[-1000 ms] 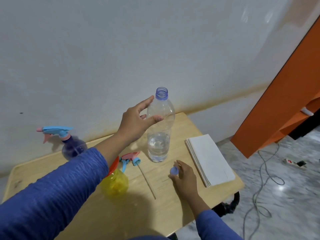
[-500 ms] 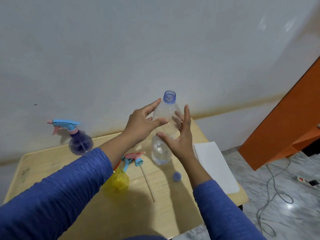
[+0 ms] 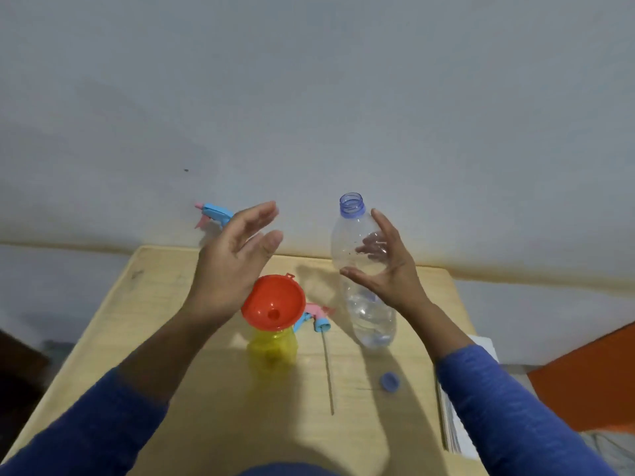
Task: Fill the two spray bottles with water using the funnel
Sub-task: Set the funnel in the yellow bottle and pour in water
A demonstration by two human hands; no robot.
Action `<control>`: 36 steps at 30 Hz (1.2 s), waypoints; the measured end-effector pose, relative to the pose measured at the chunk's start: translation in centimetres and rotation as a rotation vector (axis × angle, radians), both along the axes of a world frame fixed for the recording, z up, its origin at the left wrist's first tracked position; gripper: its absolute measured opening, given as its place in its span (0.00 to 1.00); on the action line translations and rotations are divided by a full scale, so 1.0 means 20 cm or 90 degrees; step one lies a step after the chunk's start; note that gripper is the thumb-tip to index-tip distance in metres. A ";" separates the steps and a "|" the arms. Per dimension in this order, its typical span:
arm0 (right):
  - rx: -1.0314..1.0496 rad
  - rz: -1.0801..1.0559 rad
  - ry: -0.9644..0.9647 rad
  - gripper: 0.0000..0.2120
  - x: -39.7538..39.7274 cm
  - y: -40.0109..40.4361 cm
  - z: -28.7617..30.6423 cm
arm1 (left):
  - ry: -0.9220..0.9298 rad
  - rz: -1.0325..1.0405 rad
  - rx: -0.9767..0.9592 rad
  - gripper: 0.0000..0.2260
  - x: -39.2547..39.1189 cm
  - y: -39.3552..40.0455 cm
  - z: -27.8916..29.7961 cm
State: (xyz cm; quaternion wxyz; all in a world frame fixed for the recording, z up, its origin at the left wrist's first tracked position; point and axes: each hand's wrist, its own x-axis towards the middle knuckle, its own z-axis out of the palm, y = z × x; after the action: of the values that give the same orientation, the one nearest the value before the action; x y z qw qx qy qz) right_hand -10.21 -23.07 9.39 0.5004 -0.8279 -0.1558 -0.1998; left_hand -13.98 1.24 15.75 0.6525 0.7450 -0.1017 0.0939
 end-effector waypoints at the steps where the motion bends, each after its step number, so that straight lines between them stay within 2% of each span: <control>1: -0.031 0.031 0.010 0.47 0.01 0.00 0.01 | 0.001 0.061 -0.034 0.18 -0.05 0.08 -0.09; 3: -0.092 0.090 0.030 0.46 0.02 0.00 0.04 | 0.043 0.146 -0.036 0.18 -0.16 0.19 -0.31; 6: -0.198 0.166 0.034 0.44 0.04 0.00 0.09 | 0.164 0.145 -0.005 0.37 -0.29 0.23 -0.64; 9: -0.300 0.220 0.042 0.41 0.05 0.00 0.14 | 0.264 0.138 0.014 0.46 -0.32 0.17 -0.86; 11: -0.354 0.260 0.044 0.41 0.06 0.00 0.16 | 0.282 0.145 0.050 0.48 -0.31 0.13 -0.92; 15: -0.457 0.319 0.062 0.44 0.09 -0.03 0.20 | 0.285 0.157 0.094 0.46 -0.29 0.09 -0.94; 23: -0.575 0.387 0.077 0.40 0.10 -0.03 0.33 | 0.290 0.190 0.116 0.33 -0.28 0.06 -1.01; 27: -0.611 0.407 0.074 0.42 0.10 -0.02 0.38 | 0.279 0.187 0.112 0.32 -0.29 0.06 -1.03; 31: -0.662 0.400 0.087 0.48 0.12 -0.02 0.40 | 0.269 0.180 0.111 0.31 -0.29 0.06 -1.04; 36: -0.681 0.395 0.088 0.47 0.12 -0.02 0.42 | 0.253 0.171 0.126 0.32 -0.29 0.06 -1.05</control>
State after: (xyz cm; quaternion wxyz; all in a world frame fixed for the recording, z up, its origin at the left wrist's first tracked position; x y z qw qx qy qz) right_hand -7.86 -23.37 17.73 0.0599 -0.8913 -0.4345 0.1148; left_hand -19.72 2.49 -5.29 0.5649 0.8161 0.1201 0.0210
